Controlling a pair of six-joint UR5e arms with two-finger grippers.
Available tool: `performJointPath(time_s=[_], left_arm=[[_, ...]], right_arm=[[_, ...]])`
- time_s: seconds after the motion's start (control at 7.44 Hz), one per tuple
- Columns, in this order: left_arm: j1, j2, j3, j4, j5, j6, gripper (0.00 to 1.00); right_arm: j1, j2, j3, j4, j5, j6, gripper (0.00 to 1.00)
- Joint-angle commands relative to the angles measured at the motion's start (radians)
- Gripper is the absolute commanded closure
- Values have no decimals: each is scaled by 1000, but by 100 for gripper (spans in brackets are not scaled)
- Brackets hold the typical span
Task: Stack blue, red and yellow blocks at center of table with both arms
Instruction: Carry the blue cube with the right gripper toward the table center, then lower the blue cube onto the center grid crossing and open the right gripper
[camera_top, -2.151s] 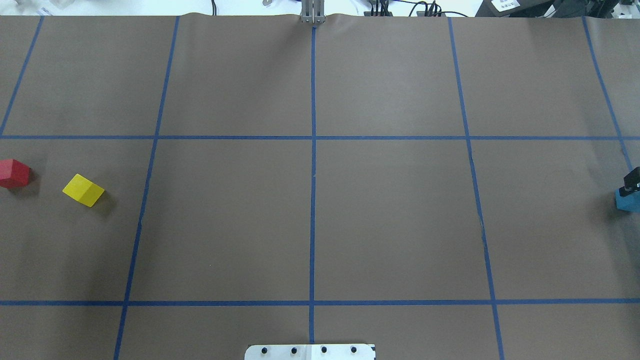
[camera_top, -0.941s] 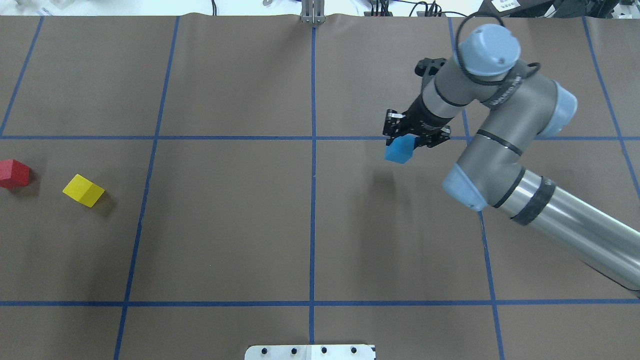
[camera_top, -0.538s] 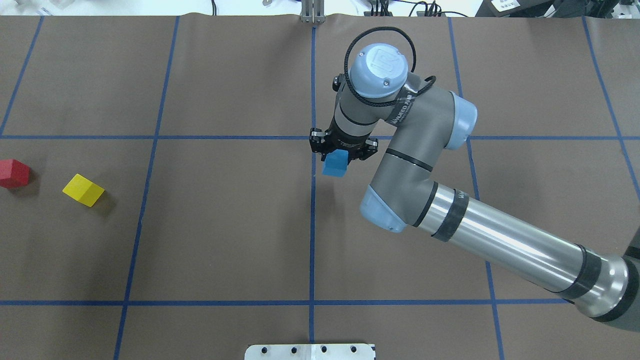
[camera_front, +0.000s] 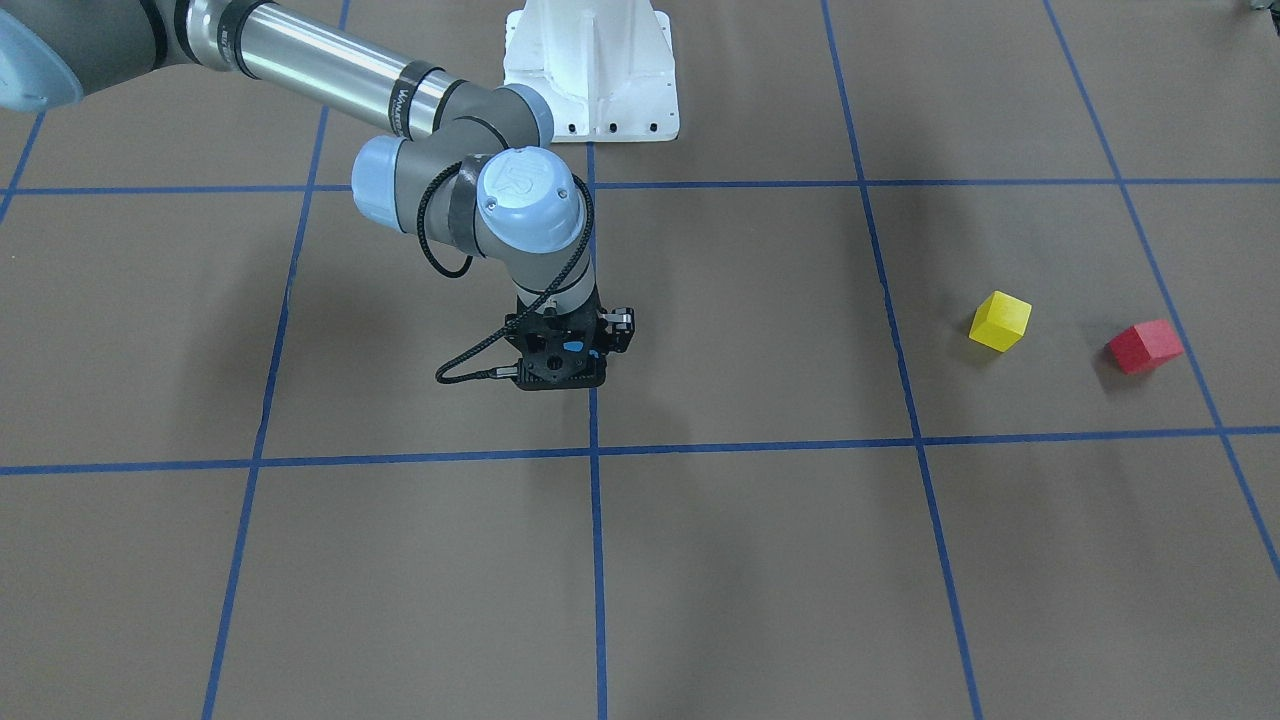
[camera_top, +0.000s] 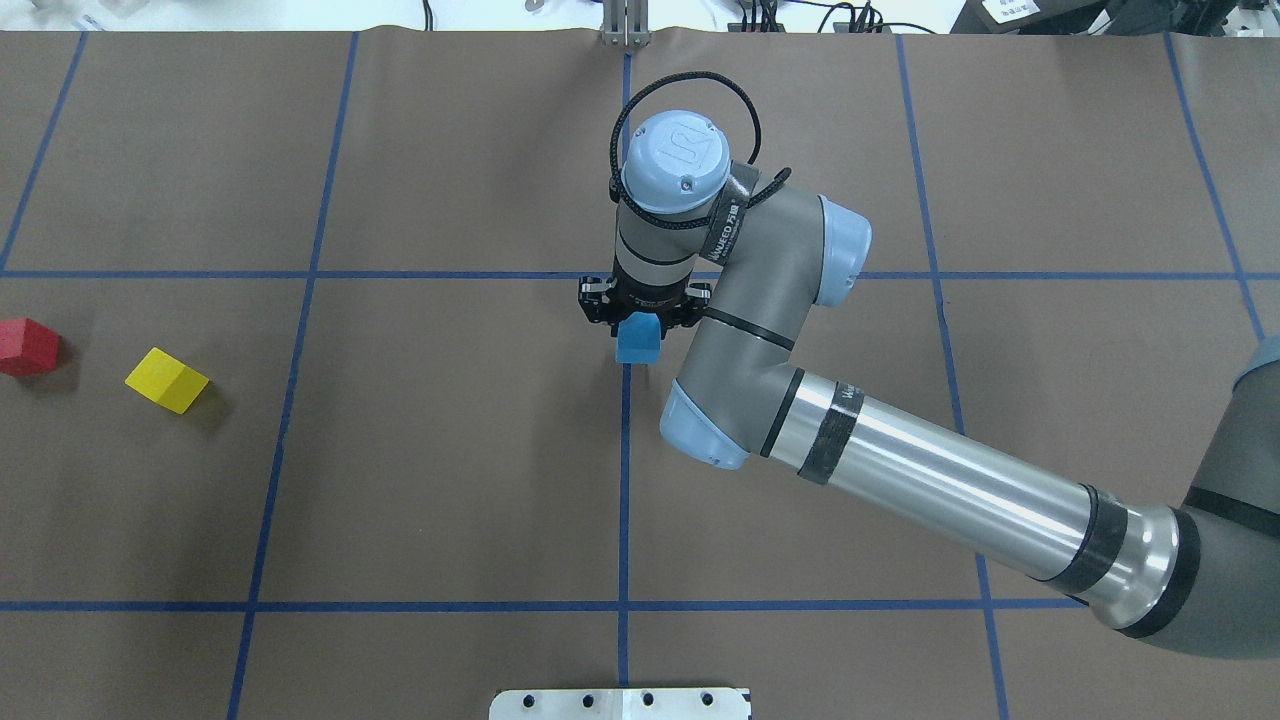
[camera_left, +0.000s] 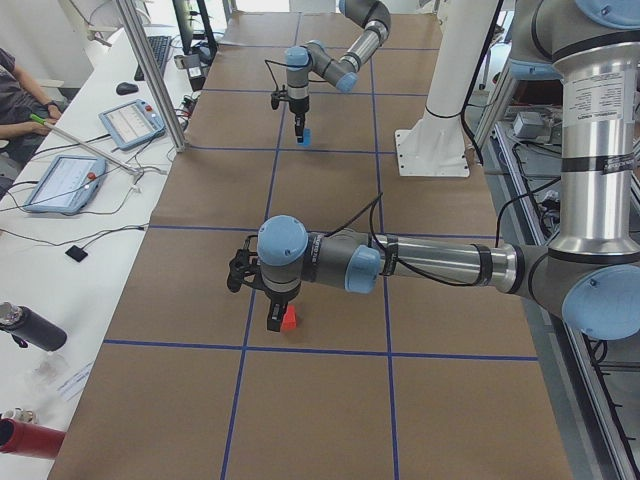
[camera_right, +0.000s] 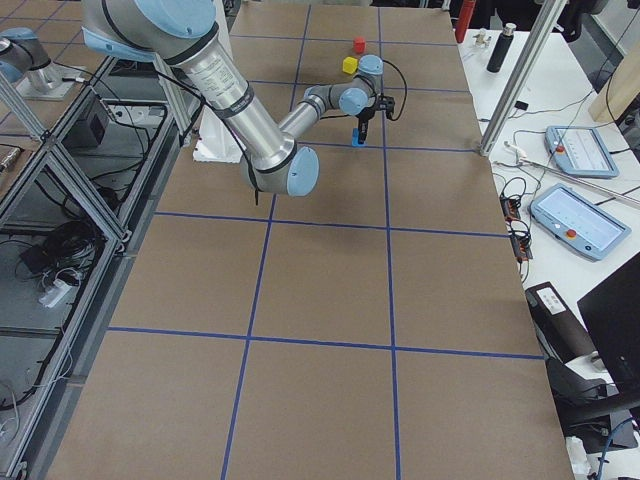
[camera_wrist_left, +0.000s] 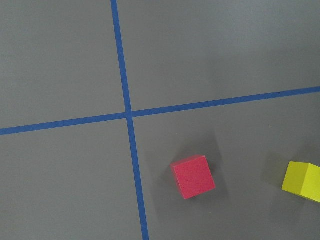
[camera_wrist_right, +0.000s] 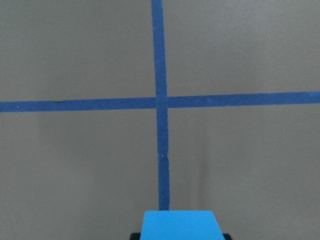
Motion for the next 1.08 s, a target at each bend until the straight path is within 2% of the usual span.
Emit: performJointPath(time_s=[0.0, 0.67, 0.94], left_arm=[[0, 0, 0, 0, 0, -1, 1], [0, 0, -5, 3, 0, -1, 1], [0, 2, -6, 6, -29, -1, 1]], right_arm=[[-6, 6, -18, 1, -4, -2, 100], [-10, 23, -48, 7, -18, -2, 100], [-18, 36, -66, 5, -20, -2, 100]])
